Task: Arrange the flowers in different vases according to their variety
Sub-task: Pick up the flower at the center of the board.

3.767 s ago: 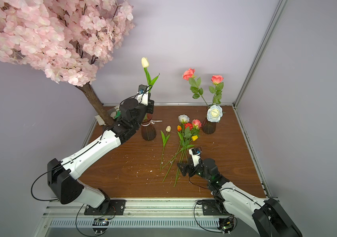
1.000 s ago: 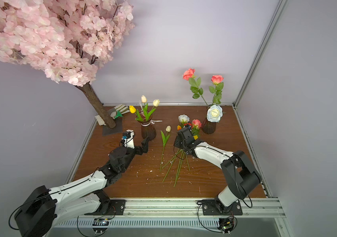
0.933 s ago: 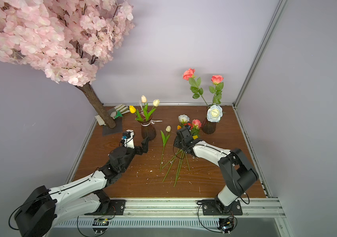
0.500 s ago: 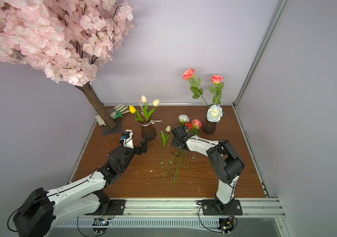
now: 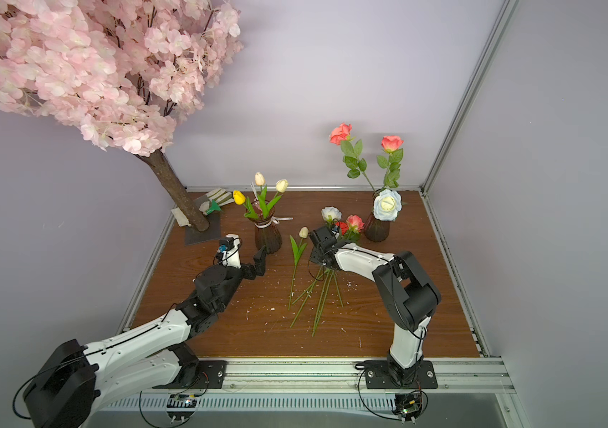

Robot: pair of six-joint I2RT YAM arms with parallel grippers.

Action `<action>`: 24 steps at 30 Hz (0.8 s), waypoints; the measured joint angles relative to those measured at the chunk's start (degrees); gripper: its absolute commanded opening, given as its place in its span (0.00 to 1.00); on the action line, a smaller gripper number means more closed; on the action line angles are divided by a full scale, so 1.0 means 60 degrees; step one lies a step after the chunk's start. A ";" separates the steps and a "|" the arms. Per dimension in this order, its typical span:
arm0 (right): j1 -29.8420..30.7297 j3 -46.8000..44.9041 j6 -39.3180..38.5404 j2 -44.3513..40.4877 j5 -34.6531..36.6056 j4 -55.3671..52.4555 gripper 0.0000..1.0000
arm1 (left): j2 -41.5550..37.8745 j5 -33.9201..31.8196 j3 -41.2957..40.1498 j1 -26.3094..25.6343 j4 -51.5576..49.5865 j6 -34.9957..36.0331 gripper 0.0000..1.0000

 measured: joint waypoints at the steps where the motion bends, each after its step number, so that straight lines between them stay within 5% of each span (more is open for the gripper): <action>1: -0.0018 0.0055 -0.0004 0.0095 0.0004 0.0007 0.43 | 0.0004 0.0000 0.0000 0.0000 0.0000 -0.0004 0.99; 9: -0.0197 0.0262 0.0040 0.0630 -0.0058 0.0080 0.31 | 0.0004 0.0000 0.0000 0.0000 0.0004 0.0000 0.99; 18: -0.0310 0.0306 0.0022 0.0597 -0.0208 0.0197 0.00 | 0.0004 0.0000 0.0000 0.0000 0.0004 0.0004 0.99; 24: -0.0310 0.0182 -0.0248 -0.0127 -0.0284 0.0452 0.00 | 0.0004 0.0000 0.0000 0.0000 0.0004 0.0007 0.99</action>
